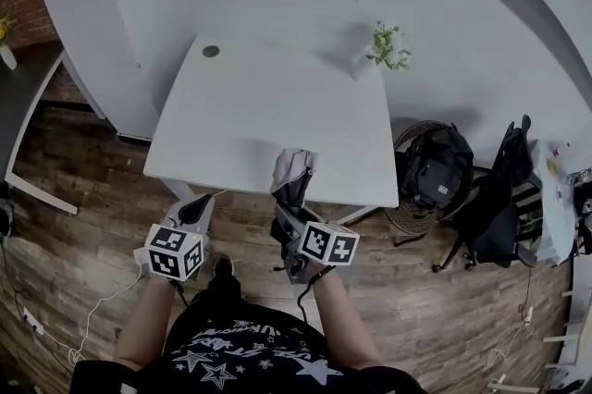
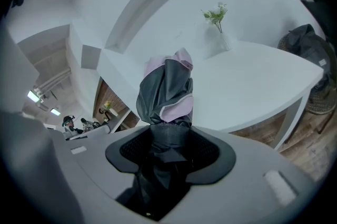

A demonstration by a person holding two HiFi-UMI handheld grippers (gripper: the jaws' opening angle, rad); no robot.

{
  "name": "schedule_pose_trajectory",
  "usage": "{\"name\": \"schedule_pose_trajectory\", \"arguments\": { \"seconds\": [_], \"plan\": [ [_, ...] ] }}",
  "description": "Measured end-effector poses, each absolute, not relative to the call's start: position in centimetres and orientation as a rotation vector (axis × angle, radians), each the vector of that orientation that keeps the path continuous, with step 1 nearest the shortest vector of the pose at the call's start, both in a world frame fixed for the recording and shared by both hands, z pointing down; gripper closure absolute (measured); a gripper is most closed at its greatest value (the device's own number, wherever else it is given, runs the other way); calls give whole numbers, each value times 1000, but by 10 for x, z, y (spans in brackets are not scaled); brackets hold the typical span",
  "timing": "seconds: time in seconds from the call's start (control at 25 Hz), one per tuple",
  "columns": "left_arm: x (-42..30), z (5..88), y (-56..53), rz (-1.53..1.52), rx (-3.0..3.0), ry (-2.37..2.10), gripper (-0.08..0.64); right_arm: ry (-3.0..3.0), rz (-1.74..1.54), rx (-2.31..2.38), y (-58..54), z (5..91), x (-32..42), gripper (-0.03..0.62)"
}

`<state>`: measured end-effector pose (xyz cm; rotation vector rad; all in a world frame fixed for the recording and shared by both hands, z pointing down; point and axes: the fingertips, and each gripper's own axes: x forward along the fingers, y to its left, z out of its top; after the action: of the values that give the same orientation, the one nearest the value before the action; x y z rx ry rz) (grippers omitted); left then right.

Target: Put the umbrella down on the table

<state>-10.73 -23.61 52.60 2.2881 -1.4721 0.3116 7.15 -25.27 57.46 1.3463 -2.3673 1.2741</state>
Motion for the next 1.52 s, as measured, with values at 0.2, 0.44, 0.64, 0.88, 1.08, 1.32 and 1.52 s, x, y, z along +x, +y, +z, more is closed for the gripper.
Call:
{"name": "schedule_pose_trajectory", "arguments": {
  "seconds": [0.2,0.44,0.64,0.88,1.08,1.32,1.52],
  "plan": [
    [-125,530,-273,320,2297,-1437,557,-2328,1292,1378,-287,582,54,353],
    [-144,535,-312,329,2312,-1387,557,-2273,1337,1417,-323,589,30,353],
    [-153,542,-335,337,2318,-1349,557,-2235,1351,1434,-348,599,11,353],
    [-167,555,-355,336,2293,-1323,557,-2164,1360,1448,-369,618,-4,353],
    [-174,565,-370,349,2282,-1309,557,-2105,1350,1478,-386,633,-7,353],
    [-174,574,-378,356,2271,-1288,557,-2053,1348,1508,-399,645,-5,352],
    [-174,573,-384,330,2276,-1282,557,-2008,1344,1523,-406,652,-5,351]
  ]
}}
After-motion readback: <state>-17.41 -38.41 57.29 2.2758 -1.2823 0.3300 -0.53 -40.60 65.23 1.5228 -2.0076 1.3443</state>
